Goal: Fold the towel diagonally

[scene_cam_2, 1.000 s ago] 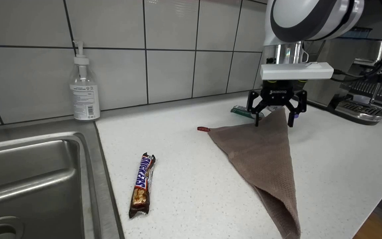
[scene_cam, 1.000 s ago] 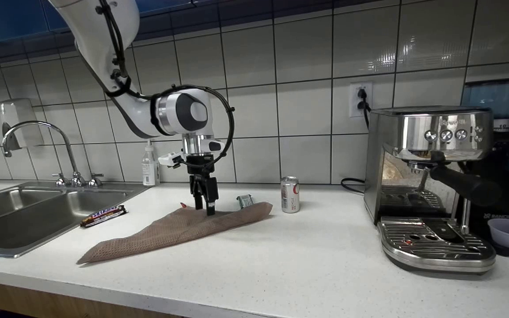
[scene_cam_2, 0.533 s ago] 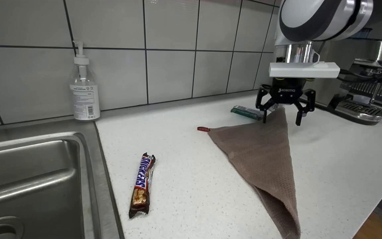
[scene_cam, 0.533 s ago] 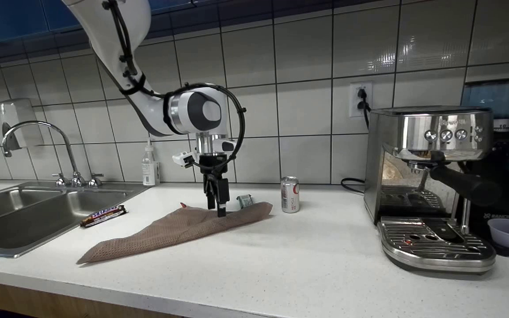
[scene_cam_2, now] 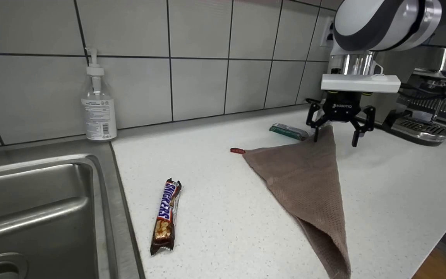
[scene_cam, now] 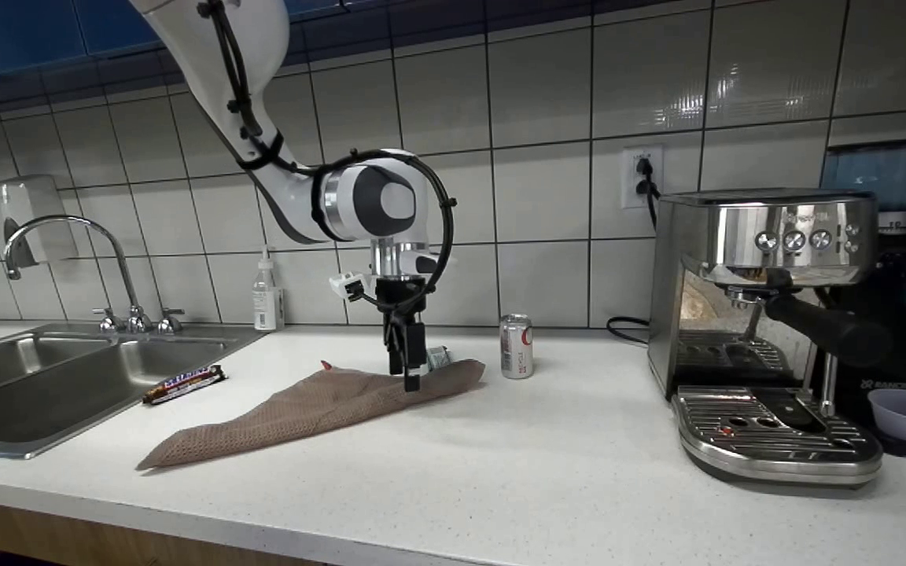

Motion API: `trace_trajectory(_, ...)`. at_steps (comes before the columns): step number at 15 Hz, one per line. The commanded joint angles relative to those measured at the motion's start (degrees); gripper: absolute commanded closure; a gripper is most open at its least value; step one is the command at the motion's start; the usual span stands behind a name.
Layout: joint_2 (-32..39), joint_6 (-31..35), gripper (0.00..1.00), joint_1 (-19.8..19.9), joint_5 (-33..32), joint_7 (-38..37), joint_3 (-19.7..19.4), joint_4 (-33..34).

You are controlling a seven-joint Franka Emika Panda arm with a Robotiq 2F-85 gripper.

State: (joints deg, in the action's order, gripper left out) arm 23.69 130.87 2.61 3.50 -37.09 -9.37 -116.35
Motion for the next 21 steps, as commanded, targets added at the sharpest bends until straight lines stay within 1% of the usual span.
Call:
trace_trajectory(1,2.2,0.7,0.00,1.4,2.9,1.2,-0.1,2.6)
trace_trajectory(5,4.9,1.9,0.00,2.2,4.3,1.0,-0.4,5.3)
trace_trajectory(13,9.6,1.1,0.00,3.1,5.9,0.3,-0.8,12.4)
trace_trajectory(21,12.6,0.7,0.00,4.0,6.2,-0.2,-2.0,16.5)
